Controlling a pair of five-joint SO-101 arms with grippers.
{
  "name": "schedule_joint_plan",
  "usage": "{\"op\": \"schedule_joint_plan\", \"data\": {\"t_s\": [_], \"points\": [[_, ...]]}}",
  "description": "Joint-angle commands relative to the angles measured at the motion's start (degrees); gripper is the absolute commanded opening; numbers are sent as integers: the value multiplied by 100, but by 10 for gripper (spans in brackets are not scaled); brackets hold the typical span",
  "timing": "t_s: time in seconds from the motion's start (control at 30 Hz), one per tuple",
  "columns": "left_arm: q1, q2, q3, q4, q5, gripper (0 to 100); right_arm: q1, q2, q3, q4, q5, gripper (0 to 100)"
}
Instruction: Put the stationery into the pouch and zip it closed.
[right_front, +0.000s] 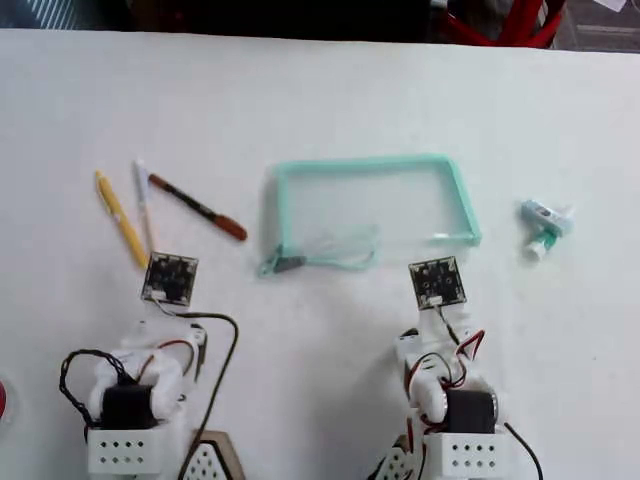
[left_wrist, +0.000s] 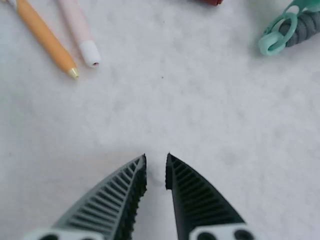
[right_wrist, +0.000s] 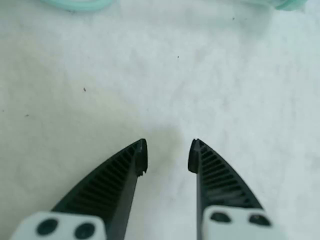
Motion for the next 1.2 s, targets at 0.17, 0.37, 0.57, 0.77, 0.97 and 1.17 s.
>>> {"op": "schedule_joint_plan", "data": {"t_s": [0.17, 0.37, 0.57, 0.77, 0.97, 1.17], "points": [[-13, -22, -9, 9, 35, 86, -154, -48, 53, 48, -35, 144], [-4, -22, -9, 9, 44, 85, -189, -48, 53, 48, -26, 144], [-4, -22, -9, 0, 35, 85, -1103, -48, 53, -92, -53, 144], [-462, -31, -88, -97, 9, 86, -2448, -48, 53, -75, -53, 142], [-2466, -31, -9, -1240, 18, 86, -3196, -48, 53, -75, -44, 142], [-2607, -22, -9, -1046, 18, 86, -3301, -48, 53, -92, -44, 144]]}}
